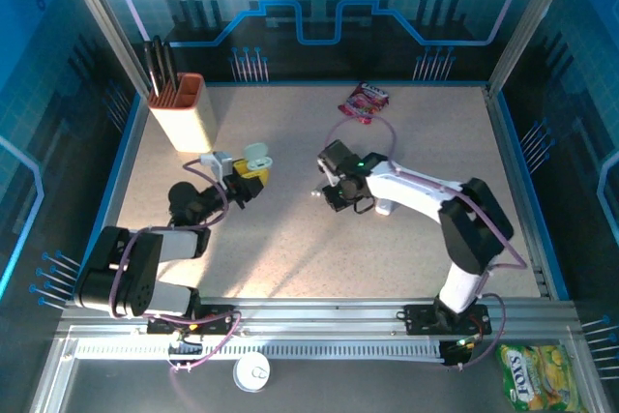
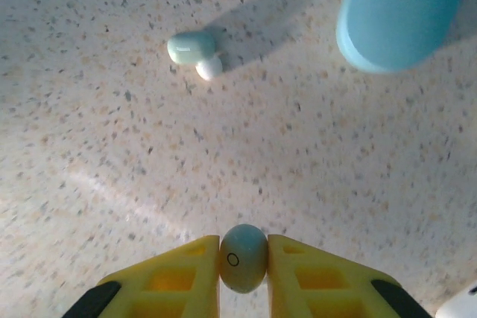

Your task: Insert the wireless bluetooth earbuds into the charging case

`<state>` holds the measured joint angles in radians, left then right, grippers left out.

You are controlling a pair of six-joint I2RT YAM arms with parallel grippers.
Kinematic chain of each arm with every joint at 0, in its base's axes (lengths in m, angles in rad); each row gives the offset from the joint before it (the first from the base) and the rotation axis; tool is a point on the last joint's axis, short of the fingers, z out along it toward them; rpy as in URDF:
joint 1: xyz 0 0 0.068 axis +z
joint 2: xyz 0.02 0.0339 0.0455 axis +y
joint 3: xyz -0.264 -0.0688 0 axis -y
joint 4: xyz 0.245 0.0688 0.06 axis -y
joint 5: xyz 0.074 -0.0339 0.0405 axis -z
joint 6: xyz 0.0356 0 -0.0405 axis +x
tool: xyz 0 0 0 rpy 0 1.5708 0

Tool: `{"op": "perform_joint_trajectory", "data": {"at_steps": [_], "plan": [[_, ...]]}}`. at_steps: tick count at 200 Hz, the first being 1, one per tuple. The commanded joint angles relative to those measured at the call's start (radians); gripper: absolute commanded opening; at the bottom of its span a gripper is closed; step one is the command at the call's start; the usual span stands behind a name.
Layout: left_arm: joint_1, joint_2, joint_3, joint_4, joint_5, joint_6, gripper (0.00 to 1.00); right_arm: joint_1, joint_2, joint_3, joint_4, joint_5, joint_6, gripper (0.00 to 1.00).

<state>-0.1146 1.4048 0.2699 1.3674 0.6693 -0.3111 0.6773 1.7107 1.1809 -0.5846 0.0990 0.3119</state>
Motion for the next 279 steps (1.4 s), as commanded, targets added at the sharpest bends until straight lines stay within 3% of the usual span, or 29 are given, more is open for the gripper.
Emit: {"op": "perform_joint_trajectory", "data": {"at_steps": [1,34,123,215,279], "plan": [[-0.049,0.033,0.047,0.033,-0.010,0.077,0.39,-0.052,-0.102,-0.088,0.104,-0.223,0.100,0.22],[-0.114,0.082,0.071,0.033,-0.005,0.115,0.38,-0.138,-0.222,-0.208,0.195,-0.387,0.170,0.23],[-0.235,0.168,0.129,-0.010,-0.017,0.193,0.37,-0.179,-0.416,-0.259,0.184,-0.501,0.237,0.24],[-0.326,0.206,0.166,-0.070,0.020,0.292,0.36,-0.054,-0.442,-0.115,0.141,-0.469,0.173,0.24],[-0.339,0.187,0.162,-0.045,0.086,0.304,0.35,-0.032,-0.379,-0.010,0.139,-0.456,0.127,0.24]]}}
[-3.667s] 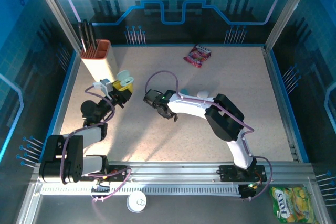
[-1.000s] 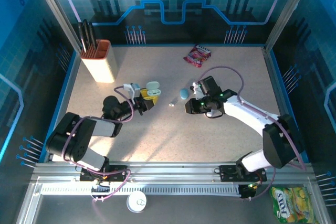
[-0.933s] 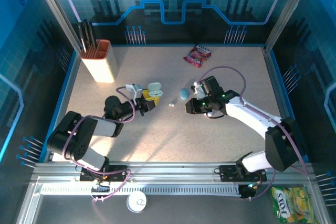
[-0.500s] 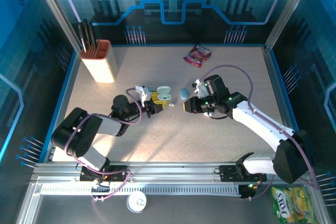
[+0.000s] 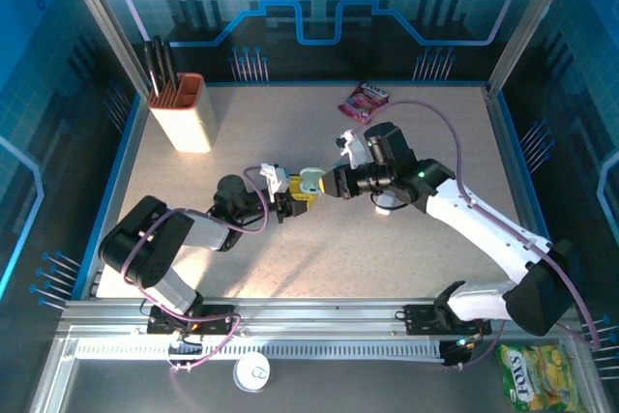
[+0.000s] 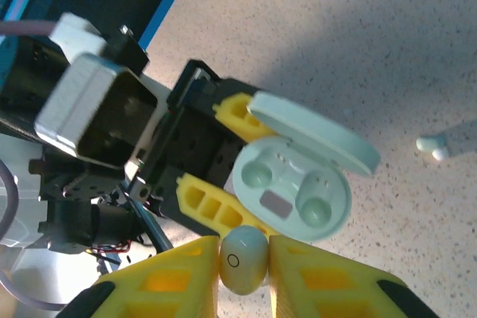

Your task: Insert the wireless bluetooth earbuds into the charging case

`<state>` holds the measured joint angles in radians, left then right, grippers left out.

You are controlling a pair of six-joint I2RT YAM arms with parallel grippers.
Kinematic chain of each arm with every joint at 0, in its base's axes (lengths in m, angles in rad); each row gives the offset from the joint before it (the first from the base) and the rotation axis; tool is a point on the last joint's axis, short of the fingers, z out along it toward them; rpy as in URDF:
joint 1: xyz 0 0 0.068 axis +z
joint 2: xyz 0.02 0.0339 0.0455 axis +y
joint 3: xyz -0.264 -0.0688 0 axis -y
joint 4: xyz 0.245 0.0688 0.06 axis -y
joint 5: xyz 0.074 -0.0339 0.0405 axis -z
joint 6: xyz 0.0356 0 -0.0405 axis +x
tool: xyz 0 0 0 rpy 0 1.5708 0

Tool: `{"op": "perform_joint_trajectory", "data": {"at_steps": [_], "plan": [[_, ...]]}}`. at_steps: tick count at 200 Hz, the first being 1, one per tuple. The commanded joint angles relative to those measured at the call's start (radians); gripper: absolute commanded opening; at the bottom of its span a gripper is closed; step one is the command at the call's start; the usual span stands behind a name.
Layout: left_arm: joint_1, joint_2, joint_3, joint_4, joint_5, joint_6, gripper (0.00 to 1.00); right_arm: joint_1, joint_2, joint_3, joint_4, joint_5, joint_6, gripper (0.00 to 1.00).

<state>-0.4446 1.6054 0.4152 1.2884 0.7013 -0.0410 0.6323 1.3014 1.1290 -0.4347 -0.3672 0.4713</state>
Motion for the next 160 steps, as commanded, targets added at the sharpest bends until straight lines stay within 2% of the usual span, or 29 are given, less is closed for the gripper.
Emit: {"op": "perform_joint_trajectory", "data": {"at_steps": [1,160], "plan": [[-0.009,-0.013,0.017,0.035,0.055,0.033,0.35,0.013,0.032,0.042,-0.012,0.009,-0.033,0.24],[-0.009,-0.036,0.007,0.087,0.049,0.003,0.35,0.013,0.104,0.034,-0.024,0.039,-0.071,0.24]]}}
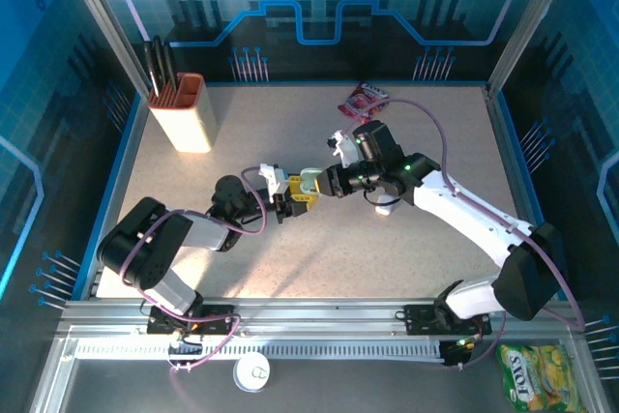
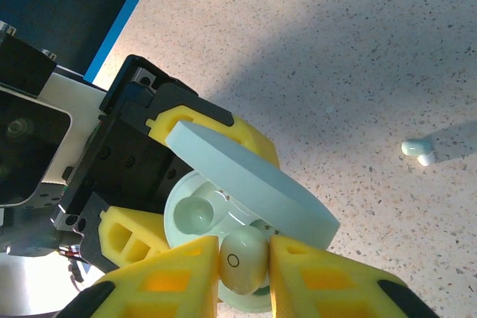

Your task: Insert the wireless bluetooth earbuds into the charging case

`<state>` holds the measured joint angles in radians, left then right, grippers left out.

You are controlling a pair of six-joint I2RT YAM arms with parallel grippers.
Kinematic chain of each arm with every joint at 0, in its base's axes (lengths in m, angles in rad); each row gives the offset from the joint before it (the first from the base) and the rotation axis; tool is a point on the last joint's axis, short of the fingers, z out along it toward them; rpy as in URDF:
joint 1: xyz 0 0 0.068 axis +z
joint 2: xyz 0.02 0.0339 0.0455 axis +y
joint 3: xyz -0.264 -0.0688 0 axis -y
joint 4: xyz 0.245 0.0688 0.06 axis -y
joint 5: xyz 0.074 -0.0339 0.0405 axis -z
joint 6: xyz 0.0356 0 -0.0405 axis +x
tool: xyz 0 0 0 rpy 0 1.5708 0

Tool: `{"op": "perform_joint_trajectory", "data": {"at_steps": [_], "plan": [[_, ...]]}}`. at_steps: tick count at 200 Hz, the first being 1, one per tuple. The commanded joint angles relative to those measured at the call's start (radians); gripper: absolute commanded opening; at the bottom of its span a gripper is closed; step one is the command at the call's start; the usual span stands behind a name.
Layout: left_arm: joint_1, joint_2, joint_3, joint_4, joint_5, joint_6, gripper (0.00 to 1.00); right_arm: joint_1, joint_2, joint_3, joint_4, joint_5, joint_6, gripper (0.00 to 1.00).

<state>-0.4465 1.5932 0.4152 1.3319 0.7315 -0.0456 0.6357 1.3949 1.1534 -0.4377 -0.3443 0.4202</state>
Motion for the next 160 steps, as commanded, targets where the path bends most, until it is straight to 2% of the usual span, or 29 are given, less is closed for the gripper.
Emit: {"op": "perform_joint_trajectory", "data": {"at_steps": [1,48,101,129,160], "plan": [[-0.007,-0.024,0.007,0.044,0.020,0.007,0.35,0.010,0.010,0.009,-0.021,0.016,-0.020,0.24],[-0.007,-0.025,0.009,0.045,0.004,0.009,0.35,0.010,0.002,0.011,-0.018,0.020,-0.013,0.28],[0.001,-0.028,-0.006,0.053,-0.023,0.014,0.35,0.005,-0.065,-0.023,0.031,0.024,-0.005,0.42],[0.045,-0.035,-0.030,0.070,-0.035,-0.001,0.35,0.000,-0.136,-0.101,0.129,0.026,0.002,0.50],[0.124,-0.085,-0.071,0.069,-0.038,-0.009,0.35,-0.026,-0.155,-0.172,0.213,0.025,0.036,0.51]]}}
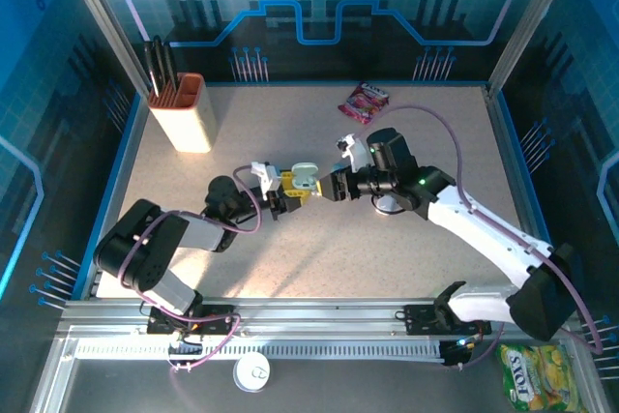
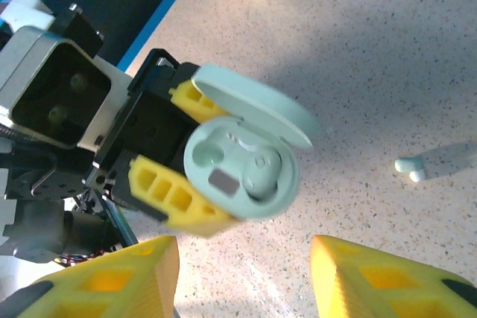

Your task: Insert the wireless bluetooth earbuds into the charging case

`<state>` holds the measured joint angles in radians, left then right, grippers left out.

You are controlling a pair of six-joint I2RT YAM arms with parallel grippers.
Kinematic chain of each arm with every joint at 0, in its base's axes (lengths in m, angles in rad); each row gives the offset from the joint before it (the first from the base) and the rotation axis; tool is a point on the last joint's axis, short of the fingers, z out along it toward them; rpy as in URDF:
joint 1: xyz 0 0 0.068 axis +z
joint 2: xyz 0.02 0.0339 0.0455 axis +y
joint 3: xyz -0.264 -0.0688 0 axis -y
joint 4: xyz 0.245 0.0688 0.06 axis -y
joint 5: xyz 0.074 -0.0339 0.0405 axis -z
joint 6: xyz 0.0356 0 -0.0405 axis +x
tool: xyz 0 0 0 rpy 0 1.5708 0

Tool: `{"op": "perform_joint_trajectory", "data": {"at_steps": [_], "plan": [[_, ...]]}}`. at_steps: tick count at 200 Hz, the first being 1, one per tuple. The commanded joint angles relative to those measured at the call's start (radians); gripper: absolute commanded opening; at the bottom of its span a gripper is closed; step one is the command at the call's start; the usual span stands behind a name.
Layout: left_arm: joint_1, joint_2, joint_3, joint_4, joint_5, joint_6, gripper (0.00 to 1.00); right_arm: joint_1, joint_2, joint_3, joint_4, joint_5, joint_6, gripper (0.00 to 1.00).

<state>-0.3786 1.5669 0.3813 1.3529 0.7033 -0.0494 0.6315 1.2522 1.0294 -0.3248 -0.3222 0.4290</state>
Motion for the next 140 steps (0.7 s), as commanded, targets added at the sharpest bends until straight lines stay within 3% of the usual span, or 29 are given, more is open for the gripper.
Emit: {"op": "perform_joint_trajectory", "data": {"at_steps": [1,46,95,140], "plan": [[0.060,-0.061,-0.039,0.049,-0.010,-0.006,0.35,-0.022,-0.012,-0.050,0.103,0.003,0.028,0.51],[0.161,-0.189,-0.101,0.048,-0.007,-0.043,0.36,-0.064,0.138,-0.054,0.156,0.050,0.054,0.51],[0.167,-0.259,-0.130,0.045,0.003,-0.080,0.36,-0.061,0.453,0.081,0.153,0.077,0.005,0.55],[0.167,-0.240,-0.126,0.048,0.021,-0.098,0.36,-0.030,0.646,0.215,0.118,0.112,-0.036,0.58]]}}
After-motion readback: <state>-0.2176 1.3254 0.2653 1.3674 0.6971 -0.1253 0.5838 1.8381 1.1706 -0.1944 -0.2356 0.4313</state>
